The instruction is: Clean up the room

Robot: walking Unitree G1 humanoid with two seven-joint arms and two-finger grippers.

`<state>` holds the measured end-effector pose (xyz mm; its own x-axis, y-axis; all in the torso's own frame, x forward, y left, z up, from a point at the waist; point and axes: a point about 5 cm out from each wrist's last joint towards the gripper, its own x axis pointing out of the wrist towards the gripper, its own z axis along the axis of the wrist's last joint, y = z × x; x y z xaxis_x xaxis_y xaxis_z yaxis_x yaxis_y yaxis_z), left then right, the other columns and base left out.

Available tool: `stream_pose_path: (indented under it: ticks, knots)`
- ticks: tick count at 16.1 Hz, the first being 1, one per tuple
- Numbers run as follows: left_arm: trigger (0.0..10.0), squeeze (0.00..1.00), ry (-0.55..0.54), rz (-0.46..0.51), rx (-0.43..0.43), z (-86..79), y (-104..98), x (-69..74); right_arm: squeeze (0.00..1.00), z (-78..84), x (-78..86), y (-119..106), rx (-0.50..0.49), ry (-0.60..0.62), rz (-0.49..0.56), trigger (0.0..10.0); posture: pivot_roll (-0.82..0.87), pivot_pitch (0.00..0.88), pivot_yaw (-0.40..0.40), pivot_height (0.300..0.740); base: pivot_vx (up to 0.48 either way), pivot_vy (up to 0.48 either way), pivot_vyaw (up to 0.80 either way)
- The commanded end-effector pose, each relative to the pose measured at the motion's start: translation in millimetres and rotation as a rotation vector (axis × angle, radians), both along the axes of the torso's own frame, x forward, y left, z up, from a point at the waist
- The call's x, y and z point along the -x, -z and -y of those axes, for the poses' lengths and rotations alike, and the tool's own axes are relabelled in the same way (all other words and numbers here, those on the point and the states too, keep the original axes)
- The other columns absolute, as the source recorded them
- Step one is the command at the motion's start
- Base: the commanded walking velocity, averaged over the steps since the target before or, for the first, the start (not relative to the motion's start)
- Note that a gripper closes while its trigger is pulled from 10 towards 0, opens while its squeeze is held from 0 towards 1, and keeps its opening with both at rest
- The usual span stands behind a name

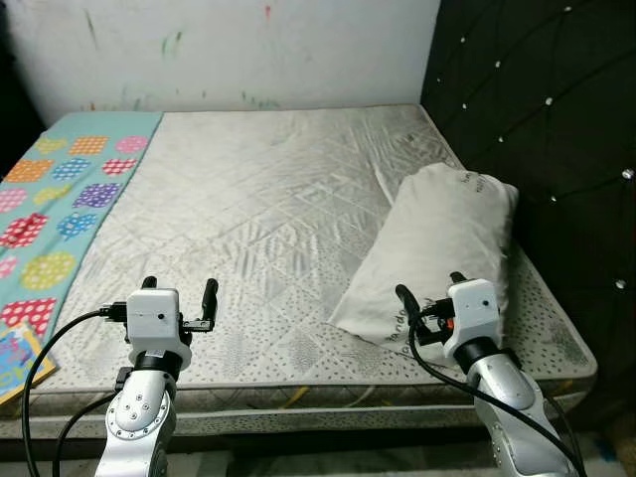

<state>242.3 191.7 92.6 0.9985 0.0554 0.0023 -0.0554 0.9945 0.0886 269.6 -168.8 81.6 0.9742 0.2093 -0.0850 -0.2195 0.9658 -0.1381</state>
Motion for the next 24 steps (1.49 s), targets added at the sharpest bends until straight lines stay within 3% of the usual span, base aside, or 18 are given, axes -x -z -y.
stream_pose_path:
  ticks: [1, 16, 24]
  knots:
    - [10.0, 0.0, 0.006, 0.031, -0.007, -2.1, -5.3, 2.3, 0.0, -3.1, -2.9, -3.0, 0.008, -0.02, 0.016, 10.0, -0.14, 0.0, 0.012, 0.74, 0.0, 0.0, 0.0]
    - [10.0, 0.0, 0.028, 0.015, -0.001, 1.0, -2.3, 9.2, 0.0, -2.6, 0.2, -1.9, 0.031, -0.043, 0.017, 10.0, -0.14, 0.0, 0.005, 0.74, 0.321, 0.0, 0.0]
    - [10.0, 0.0, 0.013, -0.002, 0.0, 0.8, 0.1, 9.2, 0.0, -1.6, 1.4, -0.3, 0.037, -0.044, 0.008, 10.0, -0.14, 0.0, 0.003, 0.74, 0.0, 0.0, 0.0]
